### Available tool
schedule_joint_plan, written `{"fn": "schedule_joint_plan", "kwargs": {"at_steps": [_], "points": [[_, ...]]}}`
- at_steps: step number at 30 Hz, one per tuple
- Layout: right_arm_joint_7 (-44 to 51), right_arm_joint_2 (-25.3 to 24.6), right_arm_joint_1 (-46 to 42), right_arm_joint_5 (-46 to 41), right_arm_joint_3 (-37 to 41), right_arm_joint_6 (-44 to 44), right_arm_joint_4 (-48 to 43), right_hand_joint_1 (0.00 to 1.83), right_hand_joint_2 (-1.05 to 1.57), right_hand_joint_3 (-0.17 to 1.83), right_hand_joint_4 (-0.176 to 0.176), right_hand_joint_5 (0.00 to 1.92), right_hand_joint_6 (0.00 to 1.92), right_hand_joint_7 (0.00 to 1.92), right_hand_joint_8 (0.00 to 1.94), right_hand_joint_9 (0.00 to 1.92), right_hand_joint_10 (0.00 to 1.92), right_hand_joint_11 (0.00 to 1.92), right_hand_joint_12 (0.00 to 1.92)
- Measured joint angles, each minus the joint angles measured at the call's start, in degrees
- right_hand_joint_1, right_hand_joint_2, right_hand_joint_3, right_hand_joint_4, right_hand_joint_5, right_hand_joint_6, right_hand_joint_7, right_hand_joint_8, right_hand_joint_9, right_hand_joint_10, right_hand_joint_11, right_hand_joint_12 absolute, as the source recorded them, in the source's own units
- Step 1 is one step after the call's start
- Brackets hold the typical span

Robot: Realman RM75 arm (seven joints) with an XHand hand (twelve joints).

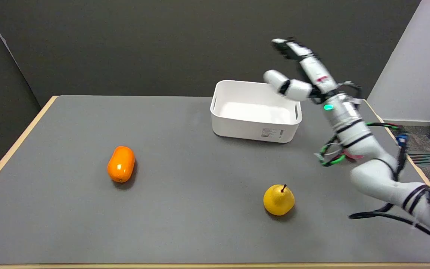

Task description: Pick up mango.

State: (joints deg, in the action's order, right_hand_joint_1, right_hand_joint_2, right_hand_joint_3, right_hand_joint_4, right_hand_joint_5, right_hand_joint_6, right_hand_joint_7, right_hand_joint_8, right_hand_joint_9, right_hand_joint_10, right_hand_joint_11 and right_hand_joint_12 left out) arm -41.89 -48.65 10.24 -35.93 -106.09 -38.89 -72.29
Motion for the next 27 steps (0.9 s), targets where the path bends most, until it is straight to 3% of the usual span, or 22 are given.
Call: {"fn": "schedule_joint_plan", "kwargs": {"at_steps": [3,5,13,27], "points": [[3.4,-2.5,0.9,0.7,-2.7,4.1,-4.2,0.25,0.58,0.91,-0.058,0.13,0.39,0.19,0.36,0.10,0.72,0.00,1.13],[5.5,-4.3,1.6,1.1,-4.5,6.5,-6.3,0.24,0.58,0.91,-0.085,0.11,0.39,0.17,0.37,0.07,0.71,0.00,1.12],[14.1,-13.3,5.2,2.0,-12.3,15.2,-11.5,0.28,0.58,0.91,-0.084,0.11,0.39,0.18,0.38,0.07,0.71,0.00,1.12],[21.6,-27.2,15.8,-1.1,-24.6,22.4,-3.3,0.33,0.58,0.91,-0.057,0.11,0.38,0.19,0.37,0.10,0.73,0.00,1.15]]}}
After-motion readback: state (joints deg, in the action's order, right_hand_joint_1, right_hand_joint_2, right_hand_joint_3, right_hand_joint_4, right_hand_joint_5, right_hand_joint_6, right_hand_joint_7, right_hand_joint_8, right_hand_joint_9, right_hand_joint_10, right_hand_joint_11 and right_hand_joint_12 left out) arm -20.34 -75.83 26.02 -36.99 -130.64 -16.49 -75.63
